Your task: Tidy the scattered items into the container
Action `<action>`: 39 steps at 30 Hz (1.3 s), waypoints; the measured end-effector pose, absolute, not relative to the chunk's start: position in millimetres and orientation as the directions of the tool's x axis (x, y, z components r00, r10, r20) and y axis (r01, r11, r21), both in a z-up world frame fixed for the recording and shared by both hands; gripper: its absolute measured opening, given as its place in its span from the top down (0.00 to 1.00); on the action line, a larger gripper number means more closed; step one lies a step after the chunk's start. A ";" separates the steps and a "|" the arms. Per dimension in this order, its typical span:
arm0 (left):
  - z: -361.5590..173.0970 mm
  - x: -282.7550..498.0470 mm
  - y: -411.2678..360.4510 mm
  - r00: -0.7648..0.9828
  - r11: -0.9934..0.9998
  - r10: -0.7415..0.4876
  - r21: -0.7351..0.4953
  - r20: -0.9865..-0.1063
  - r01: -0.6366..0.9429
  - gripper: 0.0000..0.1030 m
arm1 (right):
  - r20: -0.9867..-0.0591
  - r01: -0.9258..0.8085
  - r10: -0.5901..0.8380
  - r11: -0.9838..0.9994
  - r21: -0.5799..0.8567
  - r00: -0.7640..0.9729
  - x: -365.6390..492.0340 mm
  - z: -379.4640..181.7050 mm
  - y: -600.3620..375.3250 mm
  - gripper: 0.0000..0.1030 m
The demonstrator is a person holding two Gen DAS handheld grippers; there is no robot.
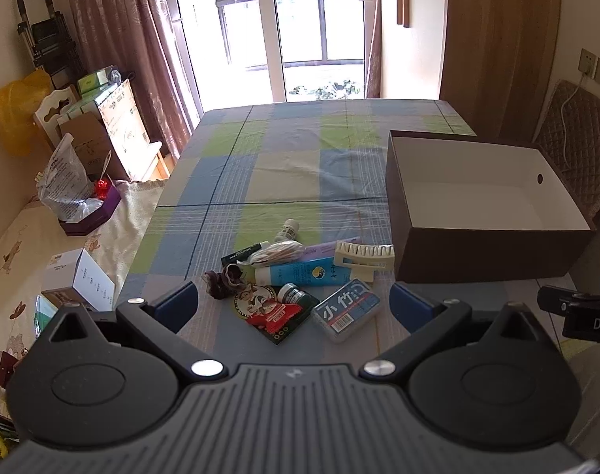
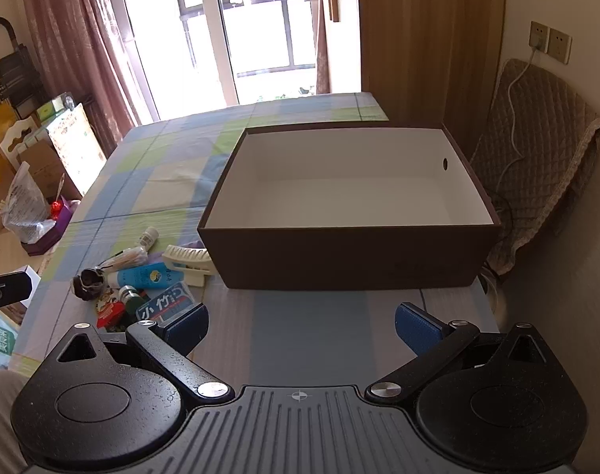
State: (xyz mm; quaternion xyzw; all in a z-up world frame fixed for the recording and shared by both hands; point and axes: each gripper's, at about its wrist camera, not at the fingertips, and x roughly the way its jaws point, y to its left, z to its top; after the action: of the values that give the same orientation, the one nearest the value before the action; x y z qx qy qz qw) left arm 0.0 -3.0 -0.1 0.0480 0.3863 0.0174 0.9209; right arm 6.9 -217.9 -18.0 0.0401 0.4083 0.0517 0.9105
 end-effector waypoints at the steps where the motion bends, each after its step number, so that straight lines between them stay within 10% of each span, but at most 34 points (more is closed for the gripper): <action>1: -0.1 0.1 -7.0 0.700 0.994 0.070 0.105 -0.711 0.008 0.01 | -0.740 -0.061 0.126 0.992 0.115 0.661 6.4 -18.3 -217.2 0.00; 39: -3.3 -16.2 73.7 0.674 0.994 0.011 0.083 -0.739 0.074 0.01 | -0.761 -0.061 0.117 0.993 0.102 0.638 11.3 -20.2 -215.6 0.00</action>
State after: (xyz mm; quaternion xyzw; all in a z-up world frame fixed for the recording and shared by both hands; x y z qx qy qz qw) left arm -16.2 73.7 -3.3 0.0528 0.4034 -0.0171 0.9134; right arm 11.3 -215.6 -20.2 0.0330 0.4228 0.0494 0.9043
